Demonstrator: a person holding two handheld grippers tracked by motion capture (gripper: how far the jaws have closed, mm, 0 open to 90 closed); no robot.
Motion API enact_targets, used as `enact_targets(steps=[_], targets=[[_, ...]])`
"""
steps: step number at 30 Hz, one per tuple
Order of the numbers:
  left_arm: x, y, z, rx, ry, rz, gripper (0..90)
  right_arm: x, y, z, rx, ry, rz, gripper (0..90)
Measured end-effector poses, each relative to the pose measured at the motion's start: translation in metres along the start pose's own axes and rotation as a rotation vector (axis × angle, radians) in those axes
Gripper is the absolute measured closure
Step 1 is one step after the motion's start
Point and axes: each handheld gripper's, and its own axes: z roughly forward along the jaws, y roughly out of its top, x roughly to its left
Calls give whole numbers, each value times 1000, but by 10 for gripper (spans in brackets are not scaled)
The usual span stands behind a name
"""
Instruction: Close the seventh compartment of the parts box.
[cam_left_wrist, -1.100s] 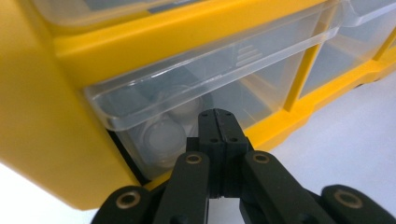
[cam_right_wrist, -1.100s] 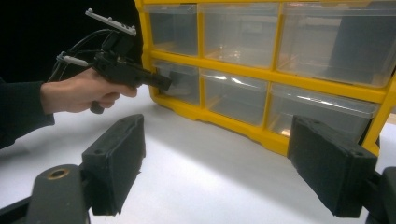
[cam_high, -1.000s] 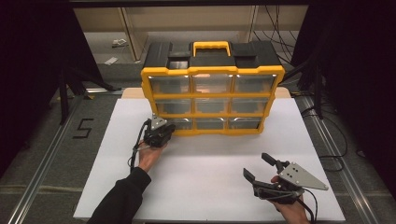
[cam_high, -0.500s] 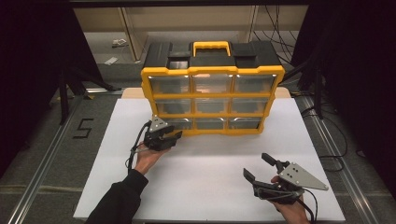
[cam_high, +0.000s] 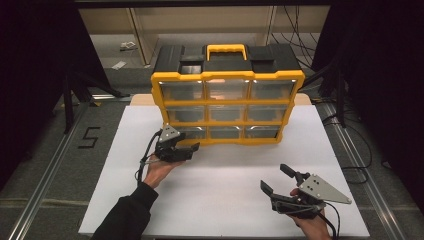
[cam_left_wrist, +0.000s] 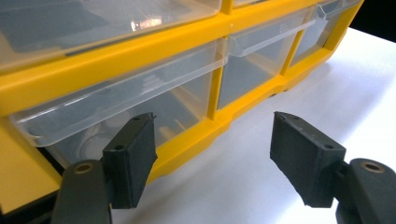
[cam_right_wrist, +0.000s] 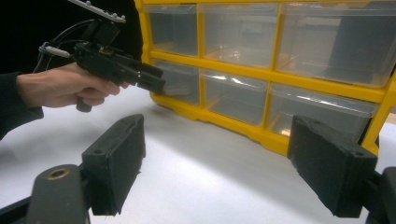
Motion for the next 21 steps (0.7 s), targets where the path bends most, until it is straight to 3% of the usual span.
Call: enact_targets(steps=[10, 21], targets=[[1, 1, -4, -8, 12, -2, 251, 0, 0, 0, -1, 1, 0, 202], [-2, 4, -9, -34, -20, -2, 198, 0, 0, 0, 1, -1, 0, 202]])
